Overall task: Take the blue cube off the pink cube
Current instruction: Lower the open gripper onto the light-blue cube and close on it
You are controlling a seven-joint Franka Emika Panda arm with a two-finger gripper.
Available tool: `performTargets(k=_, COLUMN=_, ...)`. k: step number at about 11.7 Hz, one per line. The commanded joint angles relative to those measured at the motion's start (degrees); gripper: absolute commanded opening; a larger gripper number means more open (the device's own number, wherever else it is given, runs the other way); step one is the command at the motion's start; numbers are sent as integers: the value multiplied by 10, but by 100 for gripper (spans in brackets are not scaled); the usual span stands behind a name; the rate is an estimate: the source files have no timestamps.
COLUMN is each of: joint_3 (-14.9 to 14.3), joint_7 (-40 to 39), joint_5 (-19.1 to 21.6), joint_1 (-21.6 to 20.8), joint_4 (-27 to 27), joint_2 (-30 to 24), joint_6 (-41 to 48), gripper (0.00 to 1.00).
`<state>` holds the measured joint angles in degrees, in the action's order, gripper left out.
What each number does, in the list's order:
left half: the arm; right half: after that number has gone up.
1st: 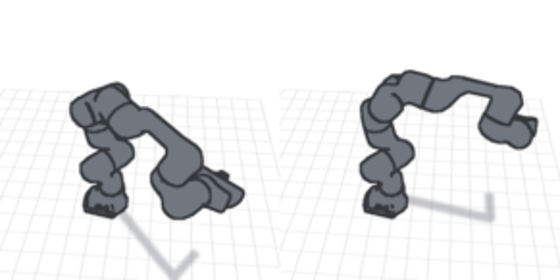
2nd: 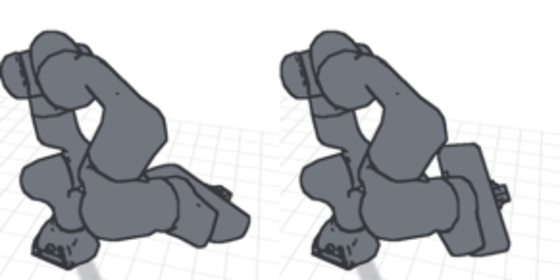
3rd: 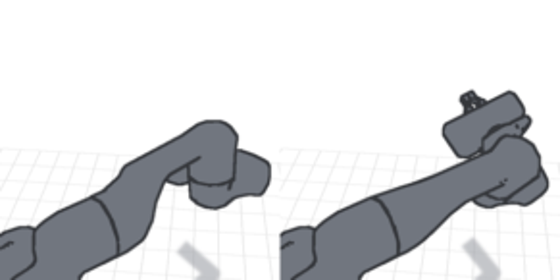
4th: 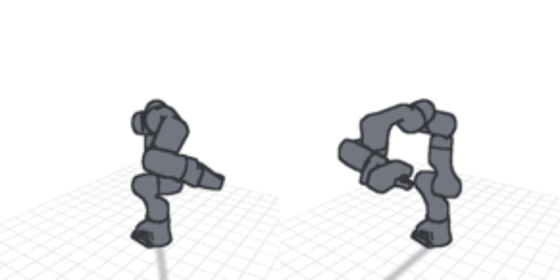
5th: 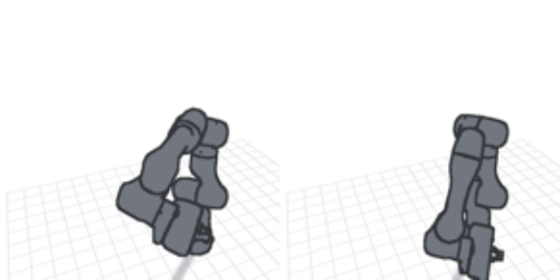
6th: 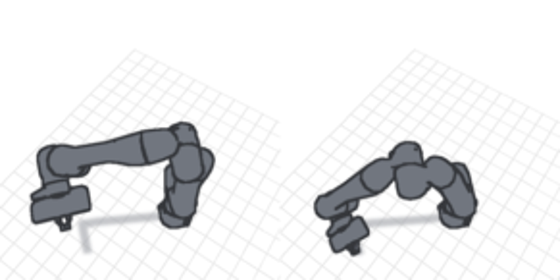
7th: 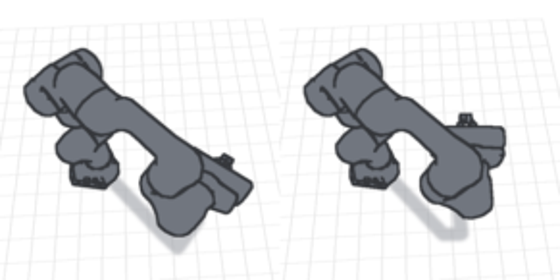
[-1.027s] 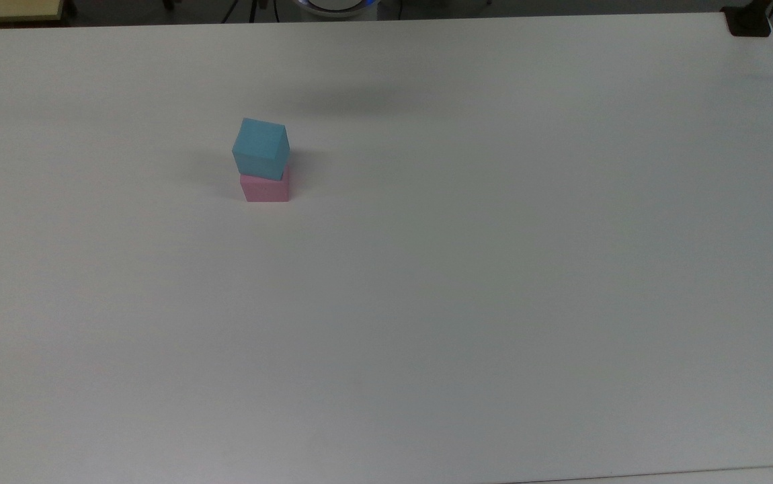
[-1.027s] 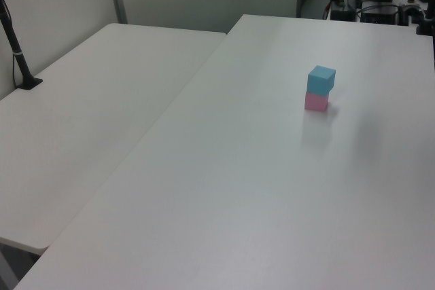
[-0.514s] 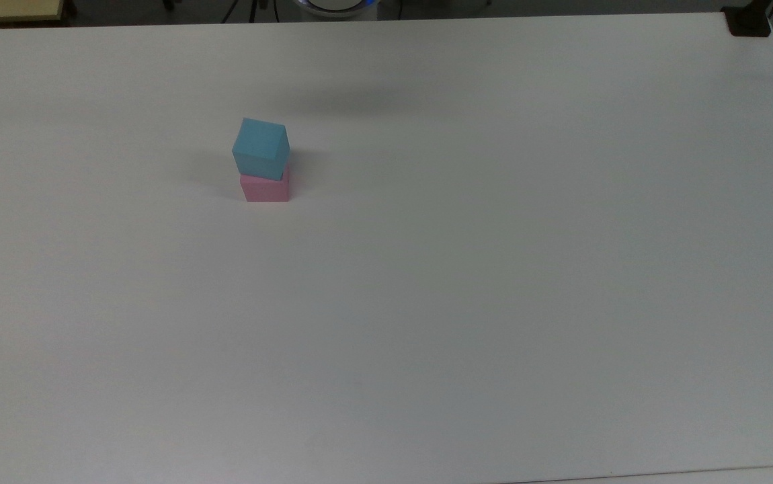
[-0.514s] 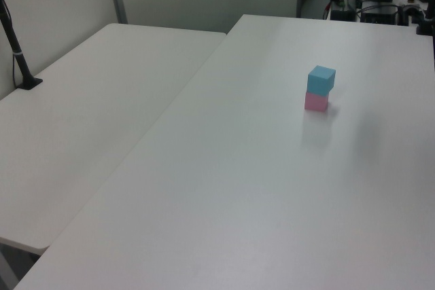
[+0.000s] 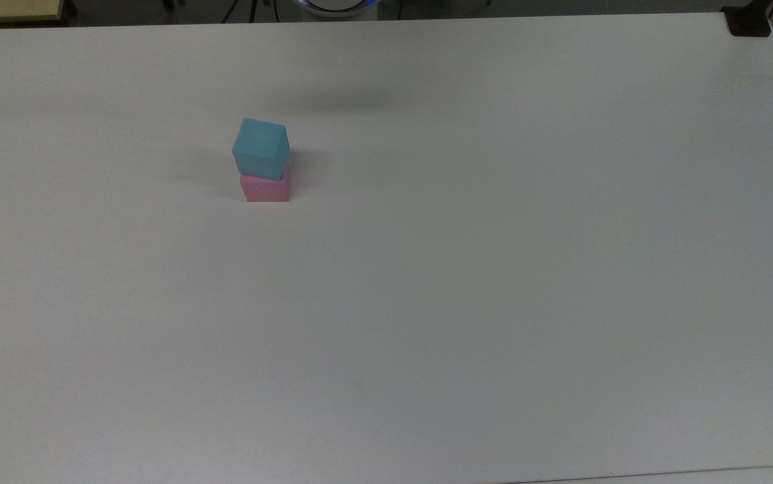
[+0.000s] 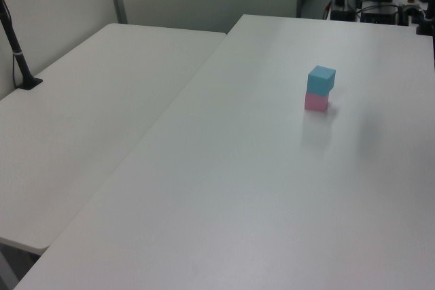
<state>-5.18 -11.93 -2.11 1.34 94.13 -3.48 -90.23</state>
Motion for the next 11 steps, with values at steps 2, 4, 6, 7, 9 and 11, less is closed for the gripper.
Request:
performTargets(k=2, joint_3=-4, joint_7=-134, joint_5=-2, joint_1=20, joint_4=55, joint_2=-6, joint_6=12, gripper=100)
performTargets(k=4, joint_3=-9, joint_7=-84, joint_5=-2, joint_1=24, joint_4=95, joint_2=-4, joint_6=-2, gripper=100)
performTargets(k=6, joint_3=-9, joint_7=7, joint_5=-2, joint_1=21, joint_4=165, joint_2=-4, joint_6=-105, gripper=100)
performTargets(k=7, joint_3=-9, joint_7=51, joint_5=-2, joint_1=19, joint_4=196, joint_2=-2, joint_6=-155, gripper=100)
performTargets(k=9, joint_3=-8, joint_7=94, joint_5=-2, joint_1=15, joint_4=215, joint_2=25, joint_6=-228, gripper=100)
performTargets(k=11, joint_3=-7, joint_7=101, joint_5=-3, joint_1=13, joint_4=213, joint_2=49, joint_6=-248, gripper=100)
